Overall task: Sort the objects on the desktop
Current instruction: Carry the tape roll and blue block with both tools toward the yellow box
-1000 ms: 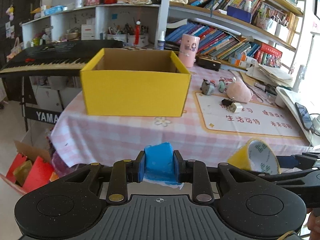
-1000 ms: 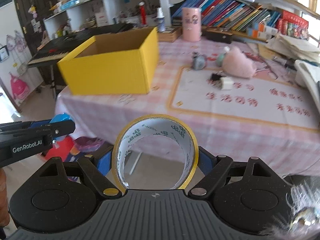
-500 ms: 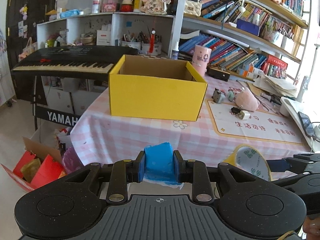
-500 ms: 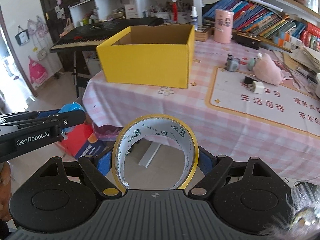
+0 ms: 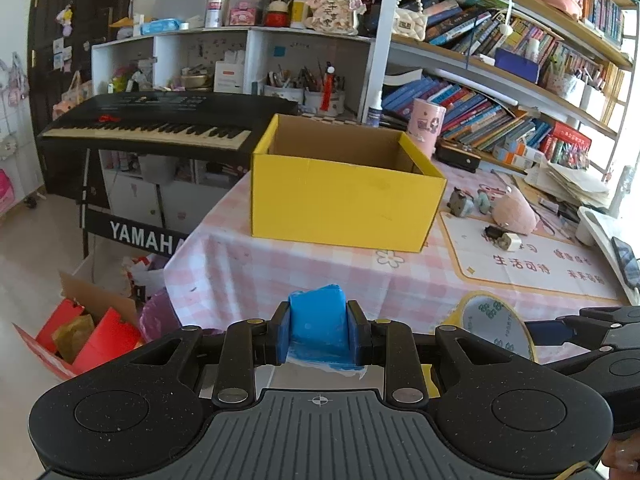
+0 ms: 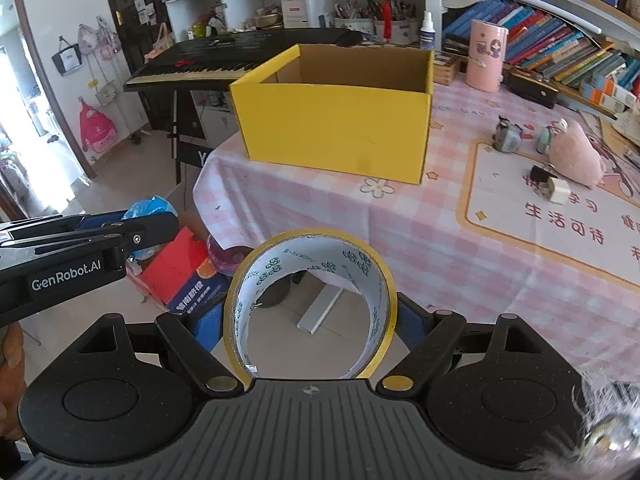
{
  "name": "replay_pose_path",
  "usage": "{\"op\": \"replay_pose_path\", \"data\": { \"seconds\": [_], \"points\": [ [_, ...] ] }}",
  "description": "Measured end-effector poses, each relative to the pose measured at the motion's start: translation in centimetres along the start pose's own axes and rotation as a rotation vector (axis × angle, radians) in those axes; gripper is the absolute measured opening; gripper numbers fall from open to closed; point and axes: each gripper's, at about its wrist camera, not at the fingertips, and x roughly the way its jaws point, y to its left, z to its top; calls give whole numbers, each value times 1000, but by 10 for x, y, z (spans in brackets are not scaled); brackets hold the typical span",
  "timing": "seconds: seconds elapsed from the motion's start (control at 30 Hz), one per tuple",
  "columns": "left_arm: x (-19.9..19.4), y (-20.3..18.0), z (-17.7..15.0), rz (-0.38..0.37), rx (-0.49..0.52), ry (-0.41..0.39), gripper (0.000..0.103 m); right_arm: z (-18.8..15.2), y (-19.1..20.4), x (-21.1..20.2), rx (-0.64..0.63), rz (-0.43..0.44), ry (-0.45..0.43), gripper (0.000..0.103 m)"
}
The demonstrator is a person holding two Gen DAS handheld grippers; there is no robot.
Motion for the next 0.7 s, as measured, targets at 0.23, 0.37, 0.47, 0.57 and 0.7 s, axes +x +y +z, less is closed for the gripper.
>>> {"op": "replay_pose_path", "data": {
  "seconds": [0.23,0.37,0.47,0.57,0.7],
  "points": [
    [8,5,8,9,-9,-8,26,11,6,7,-27,10,-5,83],
    [16,1,12,7,9,-4,26,18,4,12,-34,16,-15,83],
    [23,-2,17,6,14,-5,26,23,2,19,-34,27,-9,83],
    [31,-4,26,4,15,-17,26,30,-4,25,-36,27,-15,83],
    [40,-10,45,4,20,-57,26,46,-14,31,-45,23,-64,83]
  ]
}}
